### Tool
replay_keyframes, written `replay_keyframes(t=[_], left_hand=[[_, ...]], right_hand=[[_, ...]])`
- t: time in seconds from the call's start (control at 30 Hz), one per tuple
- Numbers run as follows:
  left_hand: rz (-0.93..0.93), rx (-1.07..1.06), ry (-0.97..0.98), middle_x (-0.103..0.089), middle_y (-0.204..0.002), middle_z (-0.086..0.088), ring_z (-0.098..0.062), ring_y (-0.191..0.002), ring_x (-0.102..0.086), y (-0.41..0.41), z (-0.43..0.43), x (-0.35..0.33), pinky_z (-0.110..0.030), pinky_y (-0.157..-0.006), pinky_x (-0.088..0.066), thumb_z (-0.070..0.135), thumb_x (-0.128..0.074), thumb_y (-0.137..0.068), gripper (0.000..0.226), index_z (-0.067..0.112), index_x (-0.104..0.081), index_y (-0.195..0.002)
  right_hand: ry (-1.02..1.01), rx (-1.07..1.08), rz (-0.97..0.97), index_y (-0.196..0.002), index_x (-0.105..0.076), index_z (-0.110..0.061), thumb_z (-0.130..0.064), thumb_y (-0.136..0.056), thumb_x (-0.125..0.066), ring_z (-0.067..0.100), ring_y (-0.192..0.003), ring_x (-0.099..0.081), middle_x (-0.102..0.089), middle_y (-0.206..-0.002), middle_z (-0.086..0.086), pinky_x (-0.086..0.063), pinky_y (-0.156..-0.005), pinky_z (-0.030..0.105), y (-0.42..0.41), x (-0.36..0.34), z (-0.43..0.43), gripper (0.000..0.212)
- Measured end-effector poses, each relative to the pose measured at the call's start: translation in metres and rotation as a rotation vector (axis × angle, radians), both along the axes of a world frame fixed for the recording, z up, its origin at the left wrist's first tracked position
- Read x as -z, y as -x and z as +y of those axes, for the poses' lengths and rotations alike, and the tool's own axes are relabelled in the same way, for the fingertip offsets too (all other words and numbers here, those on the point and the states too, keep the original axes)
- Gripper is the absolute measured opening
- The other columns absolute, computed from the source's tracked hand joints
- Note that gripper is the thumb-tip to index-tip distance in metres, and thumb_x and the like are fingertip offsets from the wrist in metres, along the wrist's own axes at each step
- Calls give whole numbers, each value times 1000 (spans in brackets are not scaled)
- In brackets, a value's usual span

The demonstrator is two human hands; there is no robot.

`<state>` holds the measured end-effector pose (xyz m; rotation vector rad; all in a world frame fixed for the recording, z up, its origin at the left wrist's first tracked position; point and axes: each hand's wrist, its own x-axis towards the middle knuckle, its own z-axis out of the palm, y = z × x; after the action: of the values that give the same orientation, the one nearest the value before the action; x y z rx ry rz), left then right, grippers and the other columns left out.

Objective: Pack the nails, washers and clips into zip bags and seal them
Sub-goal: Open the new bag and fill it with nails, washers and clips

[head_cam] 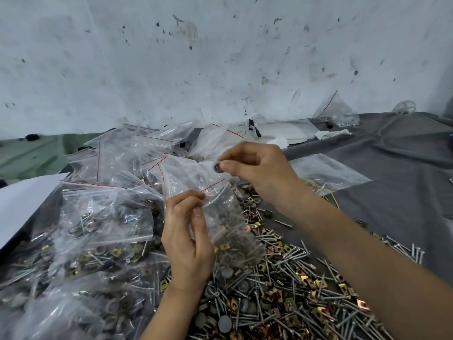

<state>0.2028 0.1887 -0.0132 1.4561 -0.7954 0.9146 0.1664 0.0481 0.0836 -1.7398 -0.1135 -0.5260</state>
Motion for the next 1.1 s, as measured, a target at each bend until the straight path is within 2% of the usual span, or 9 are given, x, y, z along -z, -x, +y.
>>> replay_keyframes(t=[0.17, 0.23, 0.3, 0.4, 0.53, 0.7, 0.77, 1.0, 1.1], left_hand=[[-26, -19, -30, -56, -101, -5, -12, -98, -56, 0, 1, 1, -23, -83, -44, 14, -38, -96, 15, 13, -52, -102], [-37, -19, -26, -56, -102, -3, -9, -99, -56, 0, 1, 0, -20, -84, -43, 15, -38, -97, 16, 13, -53, -102], [-31, -13, -13, -56, -101, -2, -9, -98, -56, 0, 0, -1, -20, -85, -42, 13, -38, -96, 15, 14, -53, -102], [-24, -10, -8, -56, -101, -2, -9, -97, -56, 1, 0, -1, -19, -85, -42, 12, -39, -95, 15, 14, -52, -101], [-28, -16, -6, -56, -101, -1, -7, -98, -56, 1, 0, -1, -19, -84, -42, 12, -38, -95, 15, 14, -52, -100], [-24, -21, -8, -54, -101, 4, -4, -98, -55, 1, 0, -2, -18, -84, -42, 10, -38, -94, 16, 15, -52, -100], [-18, -19, -7, -54, -100, 4, -4, -98, -55, 1, -1, -1, -18, -84, -42, 10, -38, -94, 16, 15, -52, -100], [-23, -22, -15, -56, -102, 3, -15, -97, -58, 1, 0, 0, -27, -83, -44, 13, -39, -95, 15, 16, -53, -101], [-17, -13, -5, -56, -102, 1, -13, -97, -57, 1, -1, 0, -25, -84, -44, 13, -39, -95, 15, 15, -53, -101]], right_hand=[[558, -30, 97, -83, -75, -22, -21, -79, -75, 1, -73, -61, -70, -75, -9, -40, -64, 10, 10, -20, 6, 4], [540, 11, 76, -84, -75, -25, -25, -81, -73, 1, -74, -60, -68, -76, -13, -42, -67, 12, 9, -16, 4, 3], [354, 80, 43, -83, -74, -23, -21, -83, -71, -1, -73, -61, -69, -77, -14, -47, -71, 15, 5, -10, -1, 4], [123, 186, 141, -83, -72, -19, -15, -86, -67, 22, -83, -69, -73, -83, 0, -55, -76, 29, -4, 9, -13, 7], [467, 218, 376, -98, -72, -18, -17, -88, -65, 13, -85, -63, -71, -97, -1, -44, -70, 19, -16, 53, -22, 12], [826, 174, 450, -76, -65, -17, -14, -92, -54, 26, -83, -65, -70, -89, 11, -52, -74, 33, -28, 84, -12, 19], [971, 198, 445, -79, -65, -14, -17, -91, -53, 30, -87, -62, -65, -91, 11, -51, -73, 35, -34, 87, -8, 17], [1268, 148, 388, -109, -60, -9, -22, -93, -47, 26, -125, -39, -56, -123, 9, -31, -105, 40, -42, 79, -2, 24], [1291, 162, 366, -113, -62, -9, -21, -96, -43, 26, -124, -43, -58, -123, 8, -36, -104, 39, -36, 75, 1, 28]])
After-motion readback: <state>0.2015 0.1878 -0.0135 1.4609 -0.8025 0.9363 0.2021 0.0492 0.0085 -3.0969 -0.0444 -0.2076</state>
